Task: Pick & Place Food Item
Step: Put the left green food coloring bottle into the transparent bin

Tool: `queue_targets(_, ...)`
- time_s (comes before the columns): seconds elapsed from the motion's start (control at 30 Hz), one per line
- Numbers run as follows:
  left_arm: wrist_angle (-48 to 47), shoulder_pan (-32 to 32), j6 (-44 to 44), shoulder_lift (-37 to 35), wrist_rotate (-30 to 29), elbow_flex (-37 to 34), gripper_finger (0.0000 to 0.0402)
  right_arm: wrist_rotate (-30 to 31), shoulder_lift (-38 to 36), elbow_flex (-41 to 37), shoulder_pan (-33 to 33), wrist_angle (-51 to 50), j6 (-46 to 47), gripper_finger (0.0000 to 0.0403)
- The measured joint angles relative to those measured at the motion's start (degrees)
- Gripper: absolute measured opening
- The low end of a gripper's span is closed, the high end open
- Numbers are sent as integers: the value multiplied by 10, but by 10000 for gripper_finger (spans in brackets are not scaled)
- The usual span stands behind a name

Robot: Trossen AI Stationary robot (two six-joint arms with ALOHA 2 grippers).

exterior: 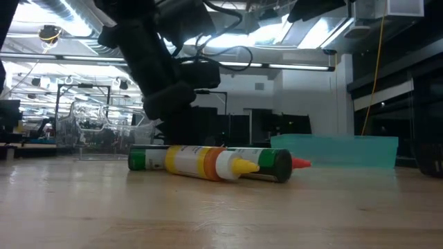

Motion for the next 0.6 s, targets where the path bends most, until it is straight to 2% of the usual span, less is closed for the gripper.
queue_targets(0.17, 4, -3, -2, -3, 7, 0, 106, 0, 0, 0, 0, 0, 0, 258)
queue_targets(0.27, 18, -11, -2, -14, -13, 0, 106, 0, 0, 0, 0, 0, 0, 258)
queue_targets(0.5, 56, -47, 28, -92, -168, -14, 106, -15, 0, 0, 0, -2, 0, 258)
queue_targets(0.6, 130, -60, 54, -147, -225, -58, 106, -16, 0, 0, 0, -5, 0, 258)
